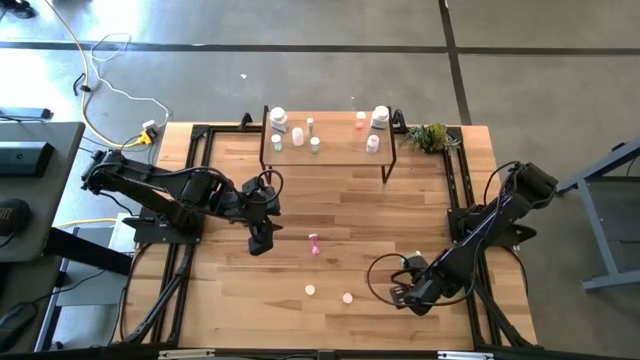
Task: Pick and place medicine bottles onto shelf by color
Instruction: Put the transparent medicine bottle on the shelf
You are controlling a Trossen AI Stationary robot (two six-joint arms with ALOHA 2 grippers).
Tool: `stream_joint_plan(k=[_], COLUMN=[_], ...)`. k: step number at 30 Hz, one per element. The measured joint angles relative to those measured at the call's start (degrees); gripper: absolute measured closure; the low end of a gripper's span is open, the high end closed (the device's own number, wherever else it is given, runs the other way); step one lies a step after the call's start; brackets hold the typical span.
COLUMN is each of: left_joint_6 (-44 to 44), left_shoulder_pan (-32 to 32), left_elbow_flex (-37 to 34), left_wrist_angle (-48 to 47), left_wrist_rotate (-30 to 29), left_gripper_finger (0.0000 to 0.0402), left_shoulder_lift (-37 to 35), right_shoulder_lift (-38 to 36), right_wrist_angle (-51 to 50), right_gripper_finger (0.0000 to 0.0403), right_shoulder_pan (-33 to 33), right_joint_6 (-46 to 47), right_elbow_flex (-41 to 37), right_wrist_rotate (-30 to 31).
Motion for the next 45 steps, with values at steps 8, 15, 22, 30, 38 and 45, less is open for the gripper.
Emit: stream_joint_plan(k=[8, 15, 22, 30, 38, 45], left_joint_6=[0.0, 0.31, 1.69, 1.13, 4.12, 4.59], left_shoulder_pan=[0.13, 0.13, 0.86, 5.97, 11.97, 17.4], left_elbow_flex=[0.02, 0.02, 0.02, 0.02, 0.02, 0.02], left_wrist_angle=[0.02, 0.01, 0.02, -0.01, -0.01, 0.02], left_wrist_rotate=[-0.04, -0.03, 0.03, 2.55, 3.04, 3.08], left_gripper_finger=[0.0233, 0.0233, 0.0233, 0.0233, 0.0234, 0.0234], left_shoulder_lift=[0.0, 0.02, 0.02, 0.02, 0.02, 0.02], right_shoulder_lift=[0.04, 0.06, 0.04, 0.04, 0.04, 0.04], right_wrist_angle=[0.17, -0.79, -5.01, -17.28, -29.69, -37.56], right_gripper_finger=[0.0286, 0.0289, 0.0289, 0.0289, 0.0289, 0.0289], right_shoulder_pan=[-0.34, -3.29, -8.68, -17.26, -28.08, -39.26], right_joint_6=[0.04, -3.43, -13.07, -27.71, -44.42, -60.38], right_elbow_flex=[1.47, 6.2, 12.96, 22.58, 33.58, 40.41], right_wrist_rotate=[-0.59, -0.02, 2.9, 3.34, 3.34, 3.34])
